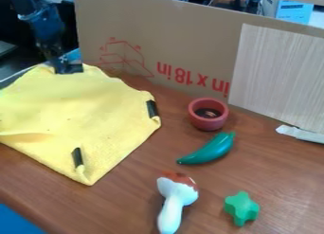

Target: Fold the cloth from top left to bottom right

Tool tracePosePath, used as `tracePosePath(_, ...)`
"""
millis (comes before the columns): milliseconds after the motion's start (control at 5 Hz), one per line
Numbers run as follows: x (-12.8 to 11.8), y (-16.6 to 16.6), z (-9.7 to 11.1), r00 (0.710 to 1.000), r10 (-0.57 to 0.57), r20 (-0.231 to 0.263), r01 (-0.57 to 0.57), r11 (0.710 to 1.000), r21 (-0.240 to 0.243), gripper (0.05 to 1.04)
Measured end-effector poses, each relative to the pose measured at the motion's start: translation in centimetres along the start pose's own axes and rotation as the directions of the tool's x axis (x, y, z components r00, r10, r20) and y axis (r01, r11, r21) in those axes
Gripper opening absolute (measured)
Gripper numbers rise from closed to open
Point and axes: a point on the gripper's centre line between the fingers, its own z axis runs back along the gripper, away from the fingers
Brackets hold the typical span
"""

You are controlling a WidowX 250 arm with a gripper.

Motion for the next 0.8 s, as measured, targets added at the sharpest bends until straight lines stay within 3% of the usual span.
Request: tracePosePath(800,-6.2,-9.2,2.4,0.97,-0.238,0.038,0.24,0.968,-0.068,0.05)
